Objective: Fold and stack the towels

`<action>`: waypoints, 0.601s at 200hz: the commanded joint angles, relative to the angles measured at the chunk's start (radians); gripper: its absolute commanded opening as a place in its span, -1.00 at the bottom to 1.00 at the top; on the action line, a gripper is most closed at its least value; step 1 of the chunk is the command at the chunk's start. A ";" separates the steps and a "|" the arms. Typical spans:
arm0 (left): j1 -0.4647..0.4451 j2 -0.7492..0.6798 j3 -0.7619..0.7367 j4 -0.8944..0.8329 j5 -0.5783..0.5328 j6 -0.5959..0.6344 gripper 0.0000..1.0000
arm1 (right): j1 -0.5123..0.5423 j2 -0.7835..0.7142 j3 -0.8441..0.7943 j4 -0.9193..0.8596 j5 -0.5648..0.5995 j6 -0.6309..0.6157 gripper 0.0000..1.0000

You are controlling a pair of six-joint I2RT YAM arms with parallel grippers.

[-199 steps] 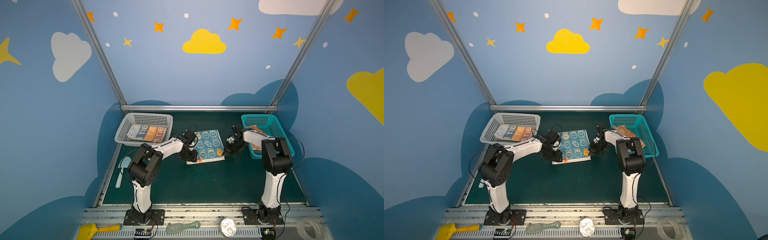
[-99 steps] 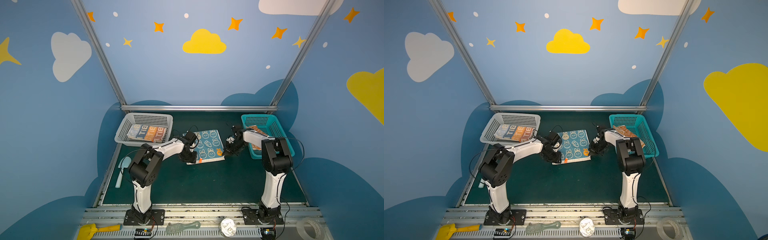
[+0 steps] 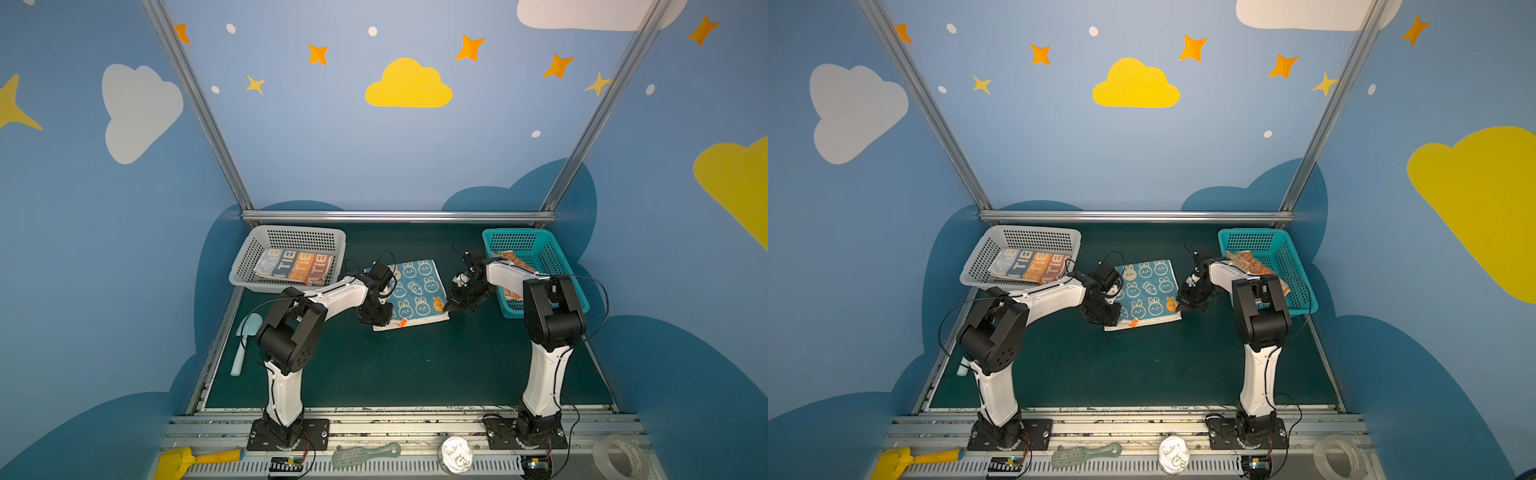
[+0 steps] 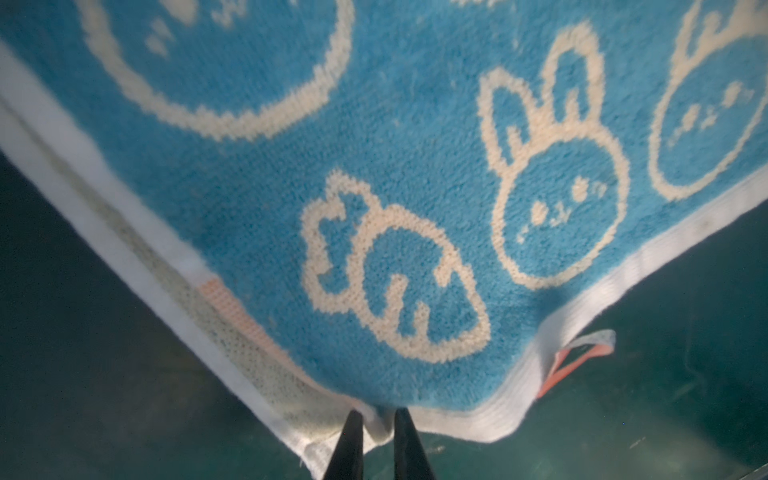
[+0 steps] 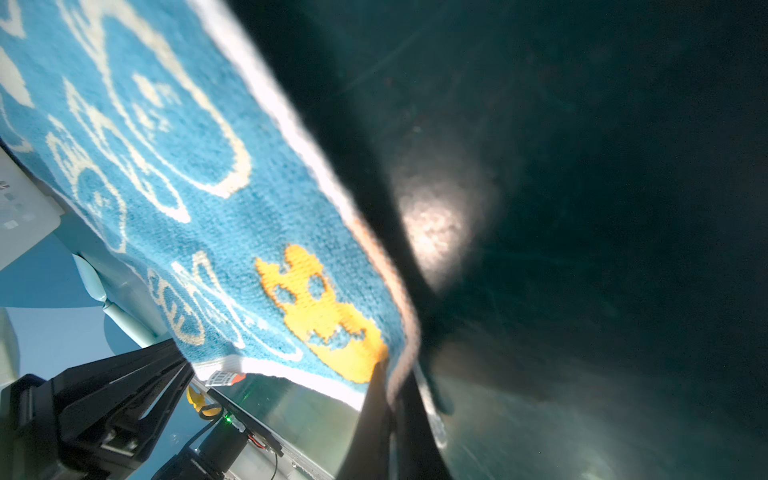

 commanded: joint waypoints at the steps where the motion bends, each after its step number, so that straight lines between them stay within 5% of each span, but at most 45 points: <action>1: -0.001 0.020 0.000 -0.022 0.000 0.013 -0.81 | 0.015 -0.011 -0.026 -0.002 0.002 0.003 -1.00; 120: 0.035 -0.094 0.037 -0.082 -0.048 0.055 -0.94 | 0.017 -0.052 -0.009 -0.021 -0.011 0.001 -1.00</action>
